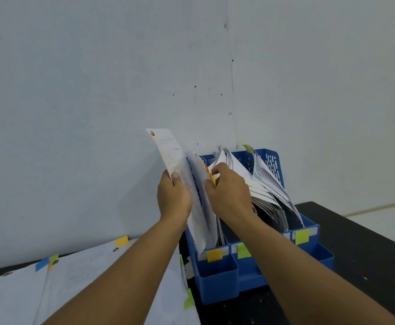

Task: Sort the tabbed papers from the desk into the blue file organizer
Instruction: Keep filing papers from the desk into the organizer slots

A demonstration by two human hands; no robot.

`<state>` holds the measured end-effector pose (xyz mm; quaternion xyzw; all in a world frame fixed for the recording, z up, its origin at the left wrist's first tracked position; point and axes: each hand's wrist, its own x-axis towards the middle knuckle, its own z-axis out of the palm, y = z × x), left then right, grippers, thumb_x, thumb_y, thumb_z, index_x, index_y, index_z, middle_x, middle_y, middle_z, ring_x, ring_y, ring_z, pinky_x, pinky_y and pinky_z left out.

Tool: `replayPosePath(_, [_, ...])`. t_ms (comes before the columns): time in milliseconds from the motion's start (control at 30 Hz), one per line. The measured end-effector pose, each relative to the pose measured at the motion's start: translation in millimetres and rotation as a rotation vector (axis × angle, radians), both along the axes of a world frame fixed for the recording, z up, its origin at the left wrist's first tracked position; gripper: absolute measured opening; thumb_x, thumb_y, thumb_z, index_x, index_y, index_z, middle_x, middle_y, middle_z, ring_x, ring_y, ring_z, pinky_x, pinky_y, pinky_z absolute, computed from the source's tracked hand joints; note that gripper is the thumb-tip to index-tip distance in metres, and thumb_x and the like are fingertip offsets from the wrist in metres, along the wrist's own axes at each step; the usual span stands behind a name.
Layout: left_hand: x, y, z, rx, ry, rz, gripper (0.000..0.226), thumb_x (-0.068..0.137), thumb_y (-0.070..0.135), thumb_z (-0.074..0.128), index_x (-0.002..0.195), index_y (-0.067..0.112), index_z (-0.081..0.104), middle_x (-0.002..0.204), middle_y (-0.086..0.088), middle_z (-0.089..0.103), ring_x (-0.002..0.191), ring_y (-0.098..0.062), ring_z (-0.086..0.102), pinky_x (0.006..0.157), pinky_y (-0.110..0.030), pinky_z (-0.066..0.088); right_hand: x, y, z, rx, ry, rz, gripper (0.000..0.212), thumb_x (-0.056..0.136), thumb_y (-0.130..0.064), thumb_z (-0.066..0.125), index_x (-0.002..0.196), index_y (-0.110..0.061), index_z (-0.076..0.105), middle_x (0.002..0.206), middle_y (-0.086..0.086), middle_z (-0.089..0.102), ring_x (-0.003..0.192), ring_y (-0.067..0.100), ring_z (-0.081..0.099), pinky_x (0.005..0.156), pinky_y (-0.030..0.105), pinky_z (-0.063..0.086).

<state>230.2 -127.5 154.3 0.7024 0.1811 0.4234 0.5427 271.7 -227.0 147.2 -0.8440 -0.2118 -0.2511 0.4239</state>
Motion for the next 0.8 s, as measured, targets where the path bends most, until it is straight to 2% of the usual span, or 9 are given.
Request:
replayPosePath(167, [14.6,-7.0,-15.5,0.034,0.023,0.007,0.041,0.106,0.028,0.028,0.144,0.019,0.04,0.14,-0.005,0.051,0.126,-0.026,0.049,0.104,-0.039,0.041,0.3,-0.8,-3.6,0.001,0.021,0.014,0.025,0.098,-0.036,0.057,0.118,-0.022,0.052,0.1,0.003,0.066,0.089,0.021,0.061,0.07,0.03,0.041])
replayPosePath(367, [18.3,-13.9,-53.3,0.025,0.07,-0.061,0.038,0.105,0.028,0.028,0.137,0.016,0.044,0.127,-0.009,0.058,0.112,-0.026,0.055,0.088,-0.035,0.046,-0.5,-1.9,-6.4,-0.017,0.013,0.005,0.026,0.098,-0.038,0.056,0.119,-0.022,0.053,0.102,0.001,0.065,0.088,0.018,0.058,0.07,0.029,0.04])
replayPosePath(533, [12.5,-13.8,-68.5,-0.093,0.121,-0.117,0.037,0.105,0.031,0.03,0.135,0.018,0.046,0.125,-0.01,0.059,0.112,-0.027,0.055,0.095,-0.044,0.05,-4.5,0.9,-8.3,-0.052,0.026,-0.027,0.029,0.099,-0.044,0.054,0.12,-0.024,0.053,0.107,-0.004,0.062,0.089,0.013,0.051,0.073,0.031,0.041])
replayPosePath(633, [-1.2,-4.4,-67.9,-0.084,0.147,-0.177,0.043,0.103,0.039,0.036,0.143,0.024,0.04,0.135,-0.006,0.056,0.118,-0.025,0.054,0.099,-0.045,0.048,-10.5,3.3,-9.9,-0.087,0.014,-0.022,0.03,0.098,-0.046,0.054,0.118,-0.025,0.052,0.107,-0.004,0.06,0.09,0.013,0.052,0.072,0.032,0.043])
replayPosePath(700, [-19.6,2.1,-64.3,-0.082,0.184,-0.247,0.057,0.099,0.044,0.046,0.15,0.026,0.028,0.146,-0.003,0.048,0.128,-0.022,0.049,0.104,-0.038,0.043,-17.3,3.9,-13.3,-0.085,-0.007,-0.011,0.031,0.096,-0.047,0.056,0.117,-0.024,0.052,0.107,-0.002,0.057,0.093,0.019,0.057,0.071,0.034,0.046])
replayPosePath(800, [-57.0,15.7,-65.7,-0.058,0.226,-0.313,0.072,0.093,0.039,0.059,0.153,0.026,0.021,0.15,0.002,0.042,0.134,-0.014,0.043,0.098,-0.024,0.036,-36.3,8.2,-25.9,-0.063,-0.088,-0.016,0.048,0.092,-0.046,0.062,0.131,-0.021,0.048,0.121,0.003,0.049,0.1,0.023,0.055,0.07,0.032,0.043])
